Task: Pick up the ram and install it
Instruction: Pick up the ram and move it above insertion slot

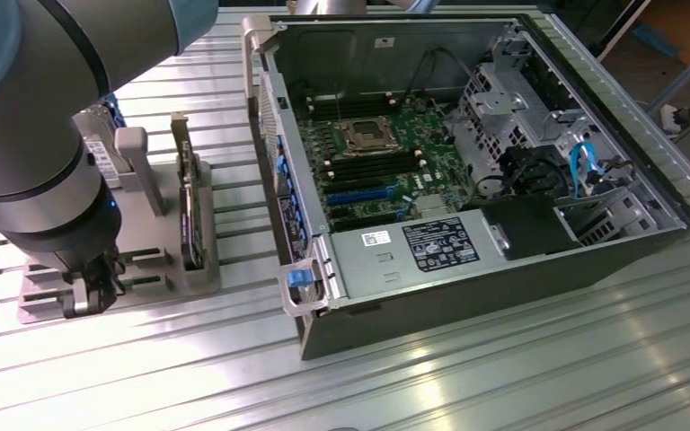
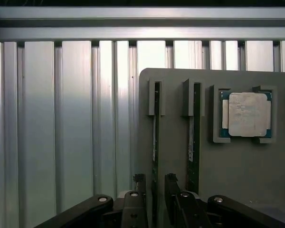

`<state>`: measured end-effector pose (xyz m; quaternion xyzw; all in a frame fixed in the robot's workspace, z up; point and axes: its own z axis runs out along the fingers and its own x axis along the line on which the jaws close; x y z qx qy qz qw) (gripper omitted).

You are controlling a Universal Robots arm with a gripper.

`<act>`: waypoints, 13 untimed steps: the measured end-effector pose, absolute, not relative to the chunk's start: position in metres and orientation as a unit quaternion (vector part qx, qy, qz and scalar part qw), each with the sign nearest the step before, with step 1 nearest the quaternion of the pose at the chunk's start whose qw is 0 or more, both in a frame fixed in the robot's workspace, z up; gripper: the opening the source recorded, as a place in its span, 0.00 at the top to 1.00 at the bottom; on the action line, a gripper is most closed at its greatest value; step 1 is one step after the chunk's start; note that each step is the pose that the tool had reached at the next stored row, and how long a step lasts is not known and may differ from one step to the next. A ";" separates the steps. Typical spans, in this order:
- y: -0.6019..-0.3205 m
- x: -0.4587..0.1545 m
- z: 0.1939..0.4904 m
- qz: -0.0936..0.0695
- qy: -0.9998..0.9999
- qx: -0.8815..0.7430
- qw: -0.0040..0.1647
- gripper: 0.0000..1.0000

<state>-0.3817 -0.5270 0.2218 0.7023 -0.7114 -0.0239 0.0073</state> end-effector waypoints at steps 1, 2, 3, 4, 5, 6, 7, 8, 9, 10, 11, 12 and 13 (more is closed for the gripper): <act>-0.527 -0.382 0.222 -0.024 -0.711 0.702 0.007 0.70; -0.526 -0.382 0.221 -0.024 -0.711 0.702 0.007 0.70; -0.526 -0.382 0.221 -0.024 -0.711 0.702 0.007 0.70; -0.526 -0.382 0.221 -0.024 -0.711 0.702 0.007 0.70; -0.526 -0.382 0.221 -0.024 -0.711 0.702 0.007 0.70; -0.526 -0.382 0.221 -0.024 -0.711 0.702 0.007 0.70; -0.526 -0.382 0.221 -0.024 -0.711 0.702 0.007 0.70; -0.526 -0.382 0.221 -0.024 -0.711 0.702 0.007 0.70; -0.526 -0.382 0.221 -0.024 -0.711 0.702 0.007 0.70; -0.525 -0.382 0.221 -0.024 -0.711 0.702 0.007 0.70; -0.525 -0.382 0.221 -0.024 -0.711 0.702 0.007 0.70; -0.525 -0.382 0.221 -0.024 -0.711 0.702 0.007 0.70; -0.525 -0.382 0.221 -0.024 -0.711 0.702 0.007 0.70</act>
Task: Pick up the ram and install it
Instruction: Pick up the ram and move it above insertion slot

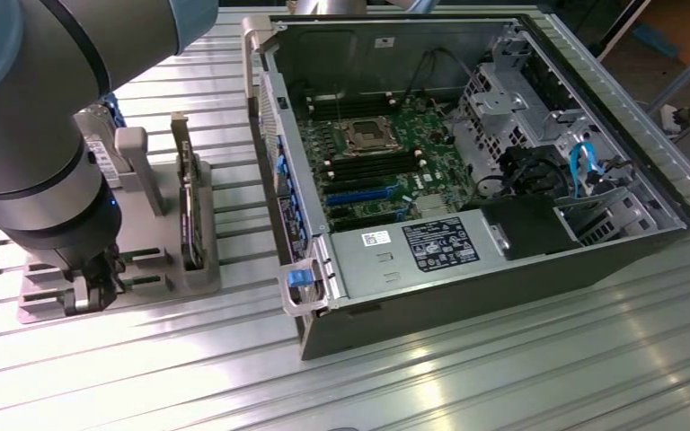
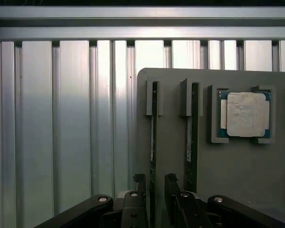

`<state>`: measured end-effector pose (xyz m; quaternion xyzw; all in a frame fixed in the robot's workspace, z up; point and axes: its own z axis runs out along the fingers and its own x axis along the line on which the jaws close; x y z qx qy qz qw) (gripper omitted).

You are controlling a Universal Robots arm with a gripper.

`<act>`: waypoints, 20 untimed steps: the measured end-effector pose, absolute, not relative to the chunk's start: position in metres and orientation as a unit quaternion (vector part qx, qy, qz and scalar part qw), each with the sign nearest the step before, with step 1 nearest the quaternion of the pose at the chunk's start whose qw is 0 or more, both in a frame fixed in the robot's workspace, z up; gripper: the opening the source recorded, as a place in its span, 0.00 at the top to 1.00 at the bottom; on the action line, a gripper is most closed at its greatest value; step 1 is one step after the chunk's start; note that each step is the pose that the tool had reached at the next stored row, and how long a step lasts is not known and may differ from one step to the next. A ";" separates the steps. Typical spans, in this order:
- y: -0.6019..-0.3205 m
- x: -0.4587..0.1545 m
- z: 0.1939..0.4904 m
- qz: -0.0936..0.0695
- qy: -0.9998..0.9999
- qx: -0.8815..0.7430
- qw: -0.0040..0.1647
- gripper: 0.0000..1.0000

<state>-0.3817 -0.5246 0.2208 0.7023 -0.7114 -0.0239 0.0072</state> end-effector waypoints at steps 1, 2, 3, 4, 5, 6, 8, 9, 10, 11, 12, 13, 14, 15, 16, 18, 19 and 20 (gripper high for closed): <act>-0.525 -0.382 0.221 -0.024 -0.711 0.702 0.007 0.70; -0.525 -0.382 0.221 -0.024 -0.711 0.702 0.007 0.70; -0.525 -0.382 0.221 -0.024 -0.711 0.702 0.007 0.70; -0.524 -0.382 0.221 -0.024 -0.711 0.702 0.007 0.70; -0.524 -0.382 0.220 -0.024 -0.711 0.702 0.007 0.70; -0.524 -0.382 0.219 -0.024 -0.711 0.702 0.007 0.70; -0.524 -0.382 0.218 -0.024 -0.711 0.702 0.007 0.70; -0.524 -0.382 0.217 -0.024 -0.711 0.702 0.007 0.70; -0.524 -0.382 0.216 -0.024 -0.711 0.702 0.007 0.70; -0.524 -0.382 0.215 -0.024 -0.711 0.702 0.007 0.70; -0.524 -0.382 0.215 -0.024 -0.711 0.702 0.007 0.70; -0.525 -0.382 0.214 -0.024 -0.711 0.702 0.007 0.70; -0.524 -0.382 0.214 -0.024 -0.711 0.702 0.007 0.70; -0.524 -0.382 0.214 -0.024 -0.711 0.702 0.007 0.70; -0.524 -0.382 0.213 -0.024 -0.711 0.702 0.007 0.70; -0.524 -0.382 0.213 -0.024 -0.711 0.702 0.007 0.70; -0.524 -0.382 0.213 -0.024 -0.711 0.702 0.007 0.70; -0.524 -0.382 0.213 -0.024 -0.711 0.702 0.007 0.70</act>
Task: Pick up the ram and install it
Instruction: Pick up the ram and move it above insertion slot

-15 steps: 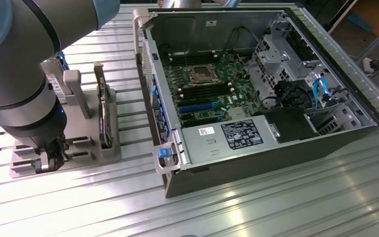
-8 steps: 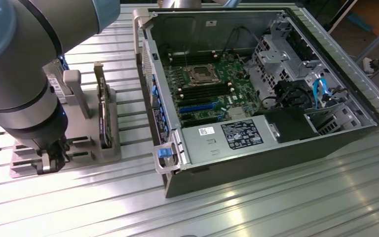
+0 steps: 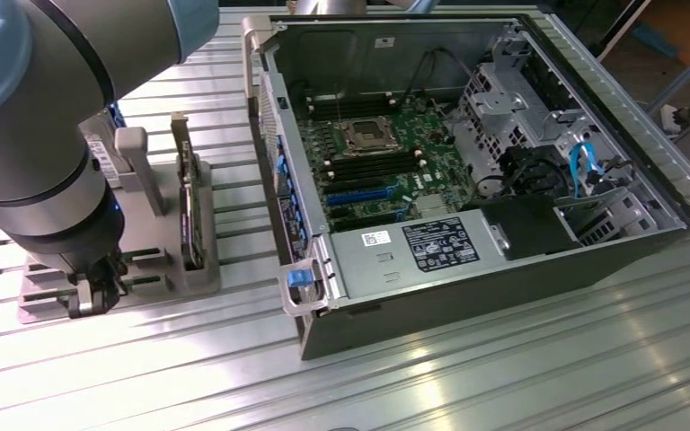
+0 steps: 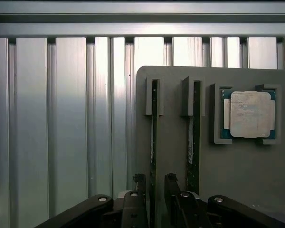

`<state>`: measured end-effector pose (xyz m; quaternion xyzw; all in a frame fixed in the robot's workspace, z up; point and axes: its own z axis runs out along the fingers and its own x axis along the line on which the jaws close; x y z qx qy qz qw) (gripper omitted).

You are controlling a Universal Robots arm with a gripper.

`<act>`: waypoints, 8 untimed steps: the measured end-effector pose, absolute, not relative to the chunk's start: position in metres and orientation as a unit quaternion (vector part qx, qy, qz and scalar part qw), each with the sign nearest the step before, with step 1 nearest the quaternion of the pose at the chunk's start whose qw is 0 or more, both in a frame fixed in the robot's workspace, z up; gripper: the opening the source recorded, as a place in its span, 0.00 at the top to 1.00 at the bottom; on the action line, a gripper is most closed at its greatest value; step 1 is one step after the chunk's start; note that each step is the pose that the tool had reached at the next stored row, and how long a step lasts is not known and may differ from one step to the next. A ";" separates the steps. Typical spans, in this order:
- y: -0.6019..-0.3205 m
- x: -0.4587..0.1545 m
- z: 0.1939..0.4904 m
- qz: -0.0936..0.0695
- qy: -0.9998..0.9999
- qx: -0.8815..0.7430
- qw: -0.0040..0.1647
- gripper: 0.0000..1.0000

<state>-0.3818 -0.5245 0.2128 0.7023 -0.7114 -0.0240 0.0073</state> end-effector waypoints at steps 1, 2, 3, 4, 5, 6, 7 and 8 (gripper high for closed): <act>-0.524 -0.382 0.213 -0.024 -0.711 0.702 0.007 0.70; -0.524 -0.382 0.213 -0.024 -0.711 0.702 0.007 0.70; -0.524 -0.382 0.213 -0.024 -0.711 0.702 0.007 0.70; -0.524 -0.382 0.213 -0.024 -0.711 0.702 0.007 0.70; -0.524 -0.382 0.213 -0.024 -0.711 0.702 0.007 0.70; -0.524 -0.382 0.213 -0.024 -0.711 0.702 0.007 0.70; -0.524 -0.382 0.213 -0.024 -0.711 0.702 0.007 0.70; -0.524 -0.382 0.213 -0.024 -0.711 0.702 0.007 0.71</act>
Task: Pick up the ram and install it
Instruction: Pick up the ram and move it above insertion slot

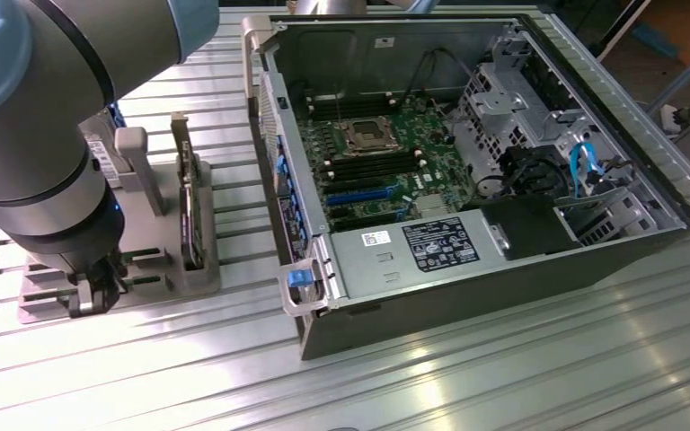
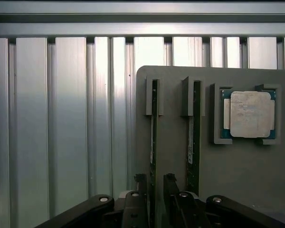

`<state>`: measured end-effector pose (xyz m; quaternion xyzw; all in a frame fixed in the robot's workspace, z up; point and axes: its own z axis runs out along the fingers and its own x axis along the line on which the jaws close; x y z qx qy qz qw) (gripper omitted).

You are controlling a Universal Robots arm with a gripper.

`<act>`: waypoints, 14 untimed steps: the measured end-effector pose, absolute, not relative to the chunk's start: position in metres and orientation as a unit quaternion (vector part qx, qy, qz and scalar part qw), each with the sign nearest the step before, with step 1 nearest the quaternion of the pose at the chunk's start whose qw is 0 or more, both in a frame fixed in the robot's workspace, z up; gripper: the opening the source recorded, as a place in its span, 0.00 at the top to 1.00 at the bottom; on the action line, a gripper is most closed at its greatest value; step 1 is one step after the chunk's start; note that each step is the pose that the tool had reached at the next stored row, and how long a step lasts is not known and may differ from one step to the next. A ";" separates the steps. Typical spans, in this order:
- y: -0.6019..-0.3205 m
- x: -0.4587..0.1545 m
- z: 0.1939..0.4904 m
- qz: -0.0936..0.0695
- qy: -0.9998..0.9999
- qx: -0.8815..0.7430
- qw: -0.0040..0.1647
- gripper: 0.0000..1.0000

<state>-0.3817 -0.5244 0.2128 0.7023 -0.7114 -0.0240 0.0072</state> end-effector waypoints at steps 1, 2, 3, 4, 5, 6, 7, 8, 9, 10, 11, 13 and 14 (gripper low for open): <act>-0.524 -0.382 0.213 -0.024 -0.711 0.702 0.007 0.71; -0.524 -0.382 0.213 -0.024 -0.711 0.702 0.007 0.78; -0.524 -0.382 0.213 -0.024 -0.711 0.702 0.007 0.78; -0.524 -0.382 0.213 -0.024 -0.711 0.702 0.007 0.78; -0.524 -0.382 0.213 -0.024 -0.711 0.702 0.007 0.78; -0.524 -0.382 0.213 -0.024 -0.711 0.702 0.007 0.78; -0.524 -0.382 0.213 -0.024 -0.711 0.702 0.007 0.78; -0.524 -0.382 0.213 -0.024 -0.711 0.702 0.007 0.78; -0.524 -0.382 0.213 -0.024 -0.711 0.702 0.007 0.78; -0.524 -0.382 0.213 -0.024 -0.711 0.702 0.007 0.78; -0.524 -0.382 0.213 -0.024 -0.711 0.702 0.007 0.78; -0.524 -0.382 0.213 -0.024 -0.711 0.702 0.007 0.78; -0.524 -0.382 0.212 -0.024 -0.711 0.702 0.007 0.78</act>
